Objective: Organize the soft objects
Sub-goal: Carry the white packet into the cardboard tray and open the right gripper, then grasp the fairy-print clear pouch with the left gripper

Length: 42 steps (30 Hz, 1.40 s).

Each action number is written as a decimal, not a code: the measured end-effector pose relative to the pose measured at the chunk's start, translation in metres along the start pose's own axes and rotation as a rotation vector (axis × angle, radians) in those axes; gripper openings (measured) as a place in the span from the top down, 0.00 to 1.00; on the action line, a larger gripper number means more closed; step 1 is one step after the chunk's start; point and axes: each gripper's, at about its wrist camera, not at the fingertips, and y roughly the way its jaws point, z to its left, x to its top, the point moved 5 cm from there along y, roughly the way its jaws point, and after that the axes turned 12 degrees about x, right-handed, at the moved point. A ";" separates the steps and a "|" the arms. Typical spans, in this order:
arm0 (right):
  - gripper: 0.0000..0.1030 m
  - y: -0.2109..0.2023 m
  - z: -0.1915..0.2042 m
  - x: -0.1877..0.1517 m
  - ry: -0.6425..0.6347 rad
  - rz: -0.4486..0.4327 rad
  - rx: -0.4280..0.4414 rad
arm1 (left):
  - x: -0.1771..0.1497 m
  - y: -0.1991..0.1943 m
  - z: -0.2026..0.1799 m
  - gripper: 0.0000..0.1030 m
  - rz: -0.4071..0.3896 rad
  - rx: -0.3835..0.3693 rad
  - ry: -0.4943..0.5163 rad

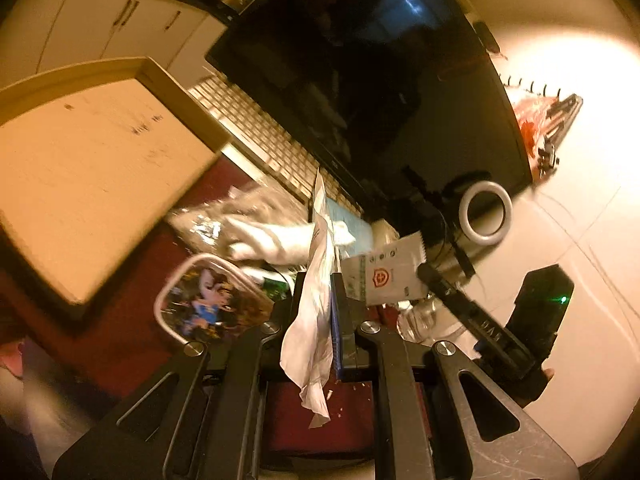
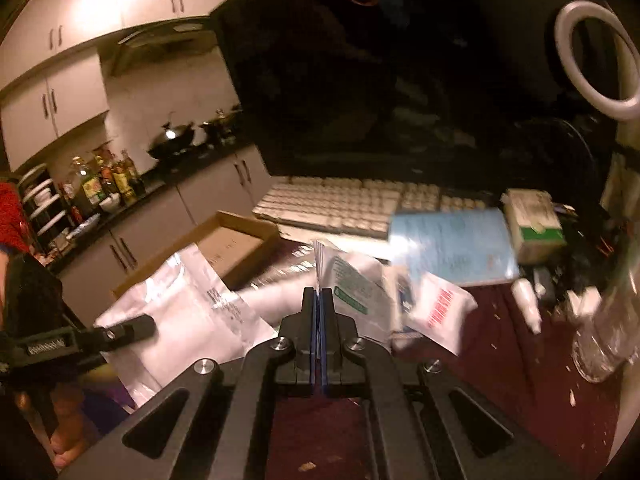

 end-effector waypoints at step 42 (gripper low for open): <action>0.84 0.226 0.156 -0.031 -0.340 0.476 0.274 | 0.101 -0.010 0.153 0.48 -0.117 0.603 -0.027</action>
